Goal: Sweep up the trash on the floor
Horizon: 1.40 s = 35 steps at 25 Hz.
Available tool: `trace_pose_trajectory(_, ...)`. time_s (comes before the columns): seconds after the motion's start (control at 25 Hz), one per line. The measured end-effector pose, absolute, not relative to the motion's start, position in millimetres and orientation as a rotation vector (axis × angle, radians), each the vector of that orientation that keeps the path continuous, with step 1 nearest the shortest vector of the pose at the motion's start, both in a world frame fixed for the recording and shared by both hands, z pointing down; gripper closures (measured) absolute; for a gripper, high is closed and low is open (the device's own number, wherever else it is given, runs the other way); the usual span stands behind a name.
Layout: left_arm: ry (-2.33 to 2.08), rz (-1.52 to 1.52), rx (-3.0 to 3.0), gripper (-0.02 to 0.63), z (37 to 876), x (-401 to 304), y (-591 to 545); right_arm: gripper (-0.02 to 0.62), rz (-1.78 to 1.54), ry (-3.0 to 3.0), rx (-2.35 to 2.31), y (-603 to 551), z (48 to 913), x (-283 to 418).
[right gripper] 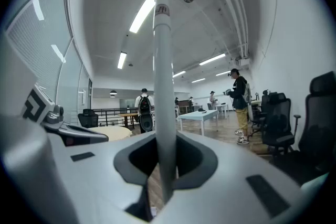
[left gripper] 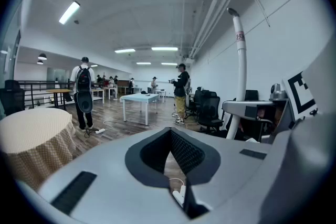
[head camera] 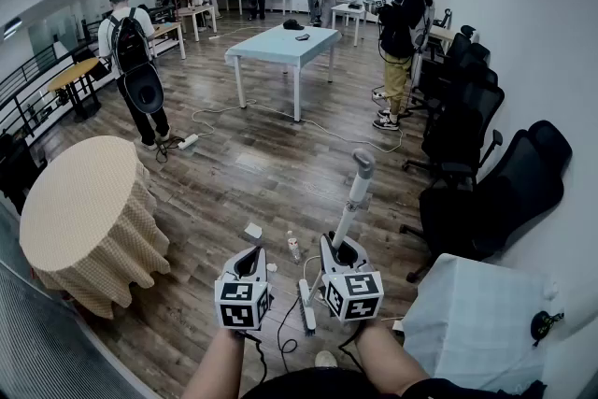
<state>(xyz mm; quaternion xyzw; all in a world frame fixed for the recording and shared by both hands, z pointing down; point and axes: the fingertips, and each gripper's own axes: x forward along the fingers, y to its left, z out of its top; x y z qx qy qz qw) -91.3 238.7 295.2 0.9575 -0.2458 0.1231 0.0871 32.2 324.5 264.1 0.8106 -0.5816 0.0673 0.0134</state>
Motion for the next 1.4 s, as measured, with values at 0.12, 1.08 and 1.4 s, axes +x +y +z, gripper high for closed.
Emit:
trace_pose_trajectory(0.12, -0.731, 0.346, 2.854, 0.609, 290.6, -90.3, 238.9, 0.532, 0.194, -1.819, 2.518, 321.7, 262.9, 39.3)
trace_pose_trajectory(1.08, -0.902, 0.528, 2.753, 0.609, 328.4, -38.3, 268.7, 0.534, 0.319, -2.055, 2.329, 331.3, 317.0, 107.9)
trace_pose_trajectory(1.4, -0.991, 0.592, 2.701, 0.609, 340.3, -41.4, 258.3, 0.533, 0.349, -2.059, 2.293, 334.7, 339.3, 137.3)
